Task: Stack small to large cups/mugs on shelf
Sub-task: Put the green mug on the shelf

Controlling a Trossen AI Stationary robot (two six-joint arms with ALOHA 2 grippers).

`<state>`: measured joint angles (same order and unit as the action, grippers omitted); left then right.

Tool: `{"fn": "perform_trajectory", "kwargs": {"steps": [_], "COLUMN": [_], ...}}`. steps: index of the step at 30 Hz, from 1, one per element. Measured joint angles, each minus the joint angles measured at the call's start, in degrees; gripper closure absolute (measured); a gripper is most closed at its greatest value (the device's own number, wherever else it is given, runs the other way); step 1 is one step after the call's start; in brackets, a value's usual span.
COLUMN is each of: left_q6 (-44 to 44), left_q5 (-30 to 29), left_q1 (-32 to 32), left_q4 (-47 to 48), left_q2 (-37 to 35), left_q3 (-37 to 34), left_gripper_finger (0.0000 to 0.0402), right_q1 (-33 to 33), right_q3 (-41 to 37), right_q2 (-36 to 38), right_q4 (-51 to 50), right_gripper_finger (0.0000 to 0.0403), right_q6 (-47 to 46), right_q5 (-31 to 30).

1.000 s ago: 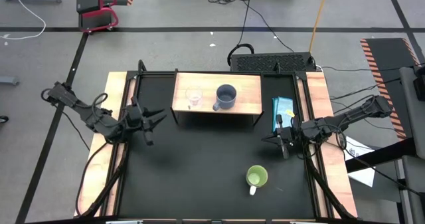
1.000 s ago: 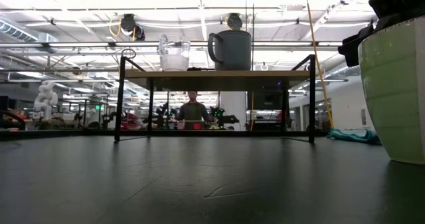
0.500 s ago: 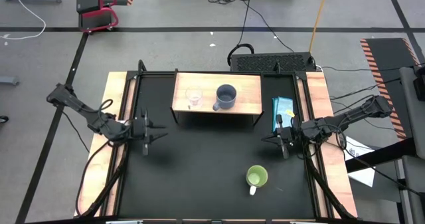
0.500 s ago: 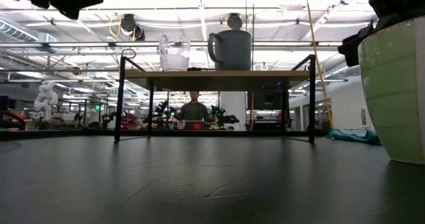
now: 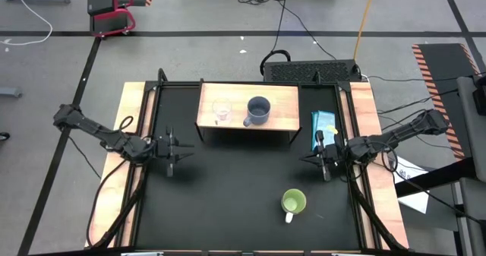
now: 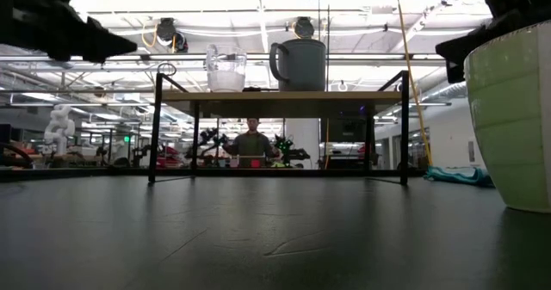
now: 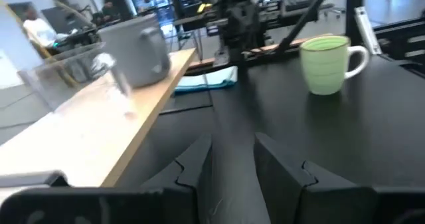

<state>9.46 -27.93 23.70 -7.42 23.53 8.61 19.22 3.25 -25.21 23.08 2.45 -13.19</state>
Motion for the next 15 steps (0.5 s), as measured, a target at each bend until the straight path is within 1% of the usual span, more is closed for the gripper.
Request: {"fn": "perform_trajectory", "kwargs": {"steps": [2, 7, 10, 13, 15], "left_q6": [-0.2, 2.6, 1.7, 0.9, 0.1], "left_q5": [1.8, 11.8, 14.5, 18.9, 22.2], "left_q1": [-1.9, -6.2, -8.8, -11.1, -12.5], "left_q4": [0.0, -0.2, -0.2, 0.2, 3.1], "left_q2": [-1.2, -4.8, -7.0, -8.4, -9.0], "left_q3": [-1.2, -4.2, -5.9, -7.9, -8.1], "left_gripper_finger": [0.0289, 0.0289, 0.0289, 0.0289, 0.0289], "right_q1": [0.0, 0.0, 0.0, 0.0, 0.0], "right_q3": [-0.2, -0.3, -0.4, -0.4, -0.4], "right_q2": [0.1, 0.1, 0.1, 0.1, 0.1], "right_q4": [-0.2, 0.1, 0.0, 0.0, -0.1], "right_gripper_finger": [0.0403, 0.0403, 0.0403, 0.0403, 0.0403], "right_q6": [-0.2, -0.3, -1.4, -1.6, -1.1], "right_q5": [0.0, 0.0, 0.0, 0.0, 0.0]}}
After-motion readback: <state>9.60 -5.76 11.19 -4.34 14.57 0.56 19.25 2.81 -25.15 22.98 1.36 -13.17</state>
